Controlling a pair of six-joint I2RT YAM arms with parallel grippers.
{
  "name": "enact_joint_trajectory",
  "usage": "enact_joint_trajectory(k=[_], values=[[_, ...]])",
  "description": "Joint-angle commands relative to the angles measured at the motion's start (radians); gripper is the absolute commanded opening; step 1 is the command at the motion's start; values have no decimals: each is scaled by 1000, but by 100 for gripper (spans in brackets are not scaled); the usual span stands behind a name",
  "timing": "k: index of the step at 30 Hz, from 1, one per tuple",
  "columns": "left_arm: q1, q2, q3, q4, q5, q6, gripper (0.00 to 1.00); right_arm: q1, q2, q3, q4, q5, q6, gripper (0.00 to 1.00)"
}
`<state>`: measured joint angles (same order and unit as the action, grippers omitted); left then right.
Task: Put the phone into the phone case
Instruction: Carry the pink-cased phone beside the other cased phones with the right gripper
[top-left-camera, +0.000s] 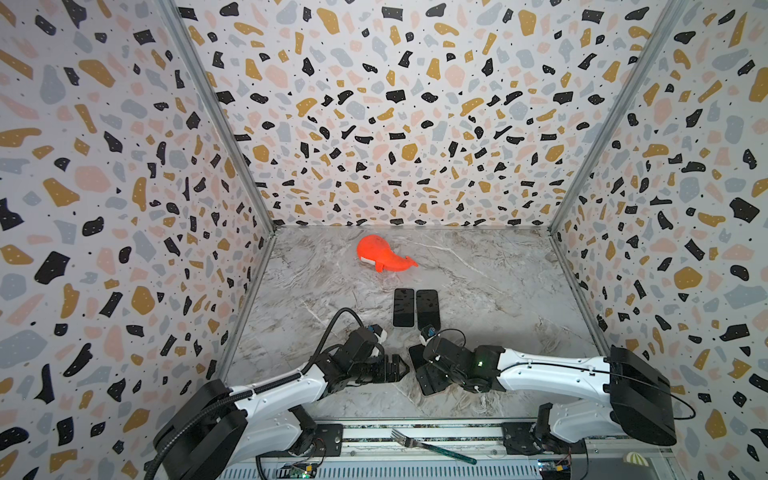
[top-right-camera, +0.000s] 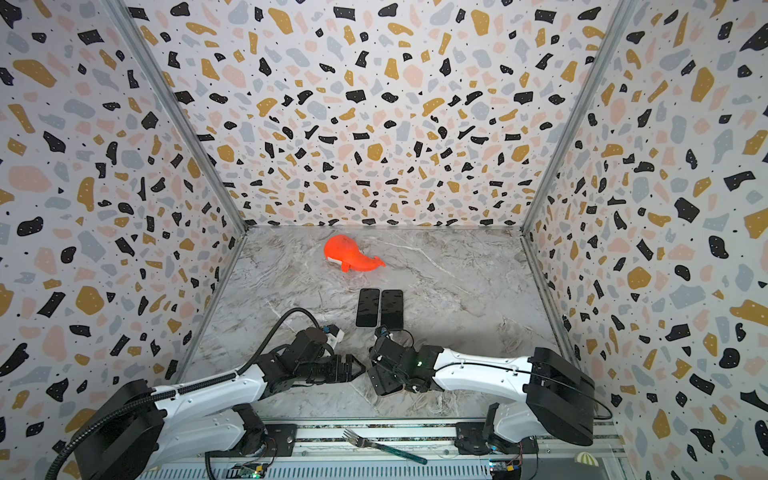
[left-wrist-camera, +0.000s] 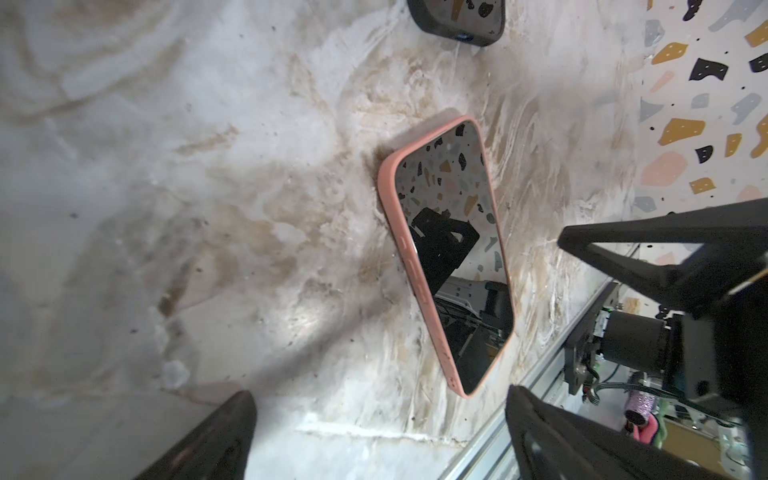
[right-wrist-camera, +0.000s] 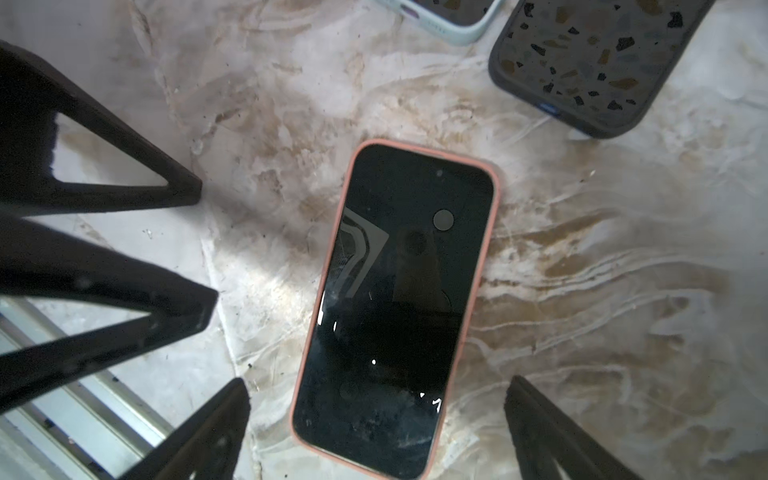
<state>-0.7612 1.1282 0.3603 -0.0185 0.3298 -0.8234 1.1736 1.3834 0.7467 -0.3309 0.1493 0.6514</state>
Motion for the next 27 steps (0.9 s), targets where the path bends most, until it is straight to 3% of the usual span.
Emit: enact_joint_trajectory(k=[1, 9, 19, 25, 27], values=[[7, 5, -21, -103, -48, 9, 100, 11, 13, -12, 9, 3, 43, 98], [21, 29, -45, -97, -74, 12, 100, 32, 94, -2, -7, 20, 96, 100], [156, 13, -98, -106, -52, 34, 100, 39, 172, 38, -70, 74, 146, 99], [169, 17, -97, -103, -42, 44, 100, 39, 249, 87, -110, 88, 176, 97], [170, 20, -97, -99, -37, 48, 100, 39, 280, 99, -123, 90, 190, 93]])
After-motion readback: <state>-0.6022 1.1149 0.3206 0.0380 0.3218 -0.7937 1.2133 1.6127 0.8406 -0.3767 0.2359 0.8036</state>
